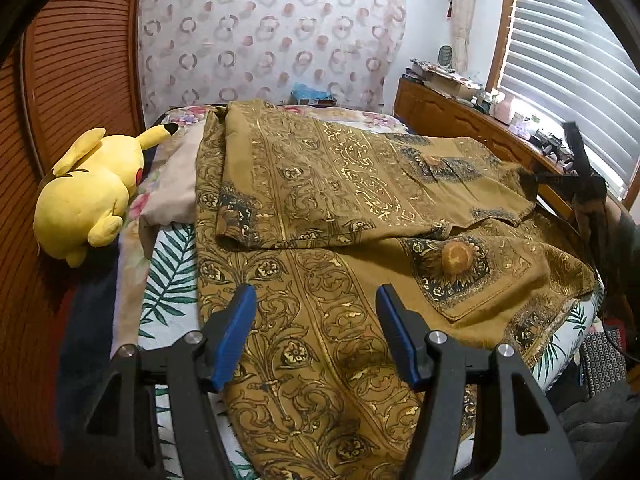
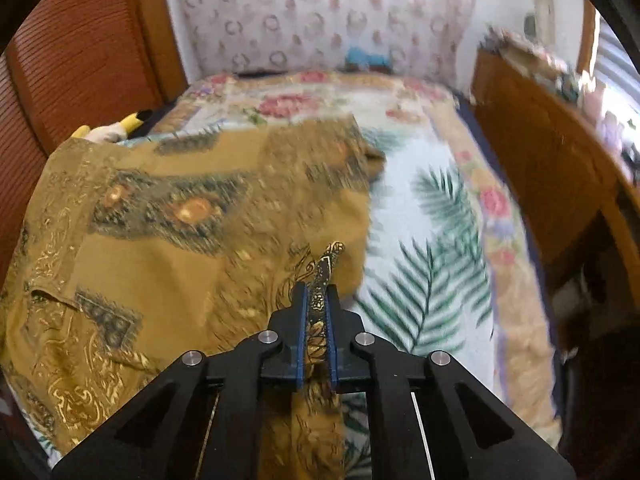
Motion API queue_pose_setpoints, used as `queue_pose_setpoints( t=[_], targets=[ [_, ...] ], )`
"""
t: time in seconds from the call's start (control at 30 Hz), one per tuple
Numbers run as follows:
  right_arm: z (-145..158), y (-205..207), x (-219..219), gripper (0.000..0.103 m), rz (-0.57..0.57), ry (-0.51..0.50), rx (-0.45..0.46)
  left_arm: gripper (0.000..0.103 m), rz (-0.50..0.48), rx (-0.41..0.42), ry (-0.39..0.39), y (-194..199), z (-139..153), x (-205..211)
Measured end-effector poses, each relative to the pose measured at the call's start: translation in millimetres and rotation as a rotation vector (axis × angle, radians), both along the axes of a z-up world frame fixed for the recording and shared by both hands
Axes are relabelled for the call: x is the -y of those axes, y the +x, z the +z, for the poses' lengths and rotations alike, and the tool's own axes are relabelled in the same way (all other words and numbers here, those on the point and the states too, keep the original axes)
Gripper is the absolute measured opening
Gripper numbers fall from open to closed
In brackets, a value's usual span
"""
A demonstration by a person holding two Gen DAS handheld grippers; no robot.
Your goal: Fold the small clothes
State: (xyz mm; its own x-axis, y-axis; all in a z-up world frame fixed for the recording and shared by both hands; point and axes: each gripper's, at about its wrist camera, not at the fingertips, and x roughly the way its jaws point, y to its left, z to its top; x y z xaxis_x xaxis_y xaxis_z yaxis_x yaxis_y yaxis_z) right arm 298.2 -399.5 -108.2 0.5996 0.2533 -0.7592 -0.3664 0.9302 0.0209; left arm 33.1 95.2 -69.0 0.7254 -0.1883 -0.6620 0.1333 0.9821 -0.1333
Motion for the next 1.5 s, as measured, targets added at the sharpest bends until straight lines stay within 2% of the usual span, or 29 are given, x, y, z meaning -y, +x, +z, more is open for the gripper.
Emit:
queue_pose_setpoints(
  t=[0.07, 0.17, 0.27, 0.3, 0.37, 0.43, 0.53, 0.7, 0.97, 1.1, 1.13, 1.17, 1.33, 1.5],
  targets=[
    [12, -4, -10, 0.004, 0.038, 0.035, 0.041, 0.061, -0.002, 0.0, -0.002, 0, 0, 1],
    [24, -6, -32, 0.004, 0.119, 0.106, 0.046, 0.061, -0.008, -0.001, -0.004, 0, -2, 4],
    [19, -8, -53, 0.005, 0.171, 0.08, 0.009, 0.061, -0.013, -0.004, -0.006, 1, -3, 6],
    [15, -10, -56, 0.008, 0.169, 0.048, 0.006, 0.061, -0.014, -0.004, -0.005, 0, -3, 7],
    [7, -11, -51, 0.025, 0.14, 0.008, -0.001, 0.061, -0.015, -0.005, -0.006, 0, -4, 8],
    [2, -10, -38, 0.029, 0.101, -0.004, -0.006, 0.061, -0.012, -0.004, -0.004, 0, -4, 8],
    [-2, -8, -11, 0.03, 0.017, -0.022, -0.01, 0.061, 0.001, -0.002, -0.002, -1, -6, 6],
    [0, -12, 25, 0.03, -0.044, 0.035, -0.009, 0.061, 0.037, 0.003, 0.001, 5, -5, -4],
    [-18, -13, 19, 0.031, -0.036, 0.037, -0.042, 0.061, 0.103, 0.003, 0.036, 36, 7, -24],
    [-24, -14, 17, 0.032, -0.037, 0.018, -0.025, 0.061, 0.088, -0.008, 0.021, 53, 6, -30],
    [-25, -15, 17, 0.032, -0.037, 0.024, -0.023, 0.06, 0.076, -0.014, 0.008, 59, 5, -31],
    [-25, -15, 18, 0.032, -0.038, 0.029, -0.021, 0.054, 0.07, -0.021, 0.001, 63, 4, -31],
    [-27, -18, 17, 0.032, -0.037, 0.017, 0.001, 0.04, 0.065, -0.076, 0.017, 85, -9, -32],
    [-28, -18, 17, 0.032, -0.036, 0.023, 0.0, 0.04, 0.088, -0.126, 0.023, 97, -24, -37]
  ],
)
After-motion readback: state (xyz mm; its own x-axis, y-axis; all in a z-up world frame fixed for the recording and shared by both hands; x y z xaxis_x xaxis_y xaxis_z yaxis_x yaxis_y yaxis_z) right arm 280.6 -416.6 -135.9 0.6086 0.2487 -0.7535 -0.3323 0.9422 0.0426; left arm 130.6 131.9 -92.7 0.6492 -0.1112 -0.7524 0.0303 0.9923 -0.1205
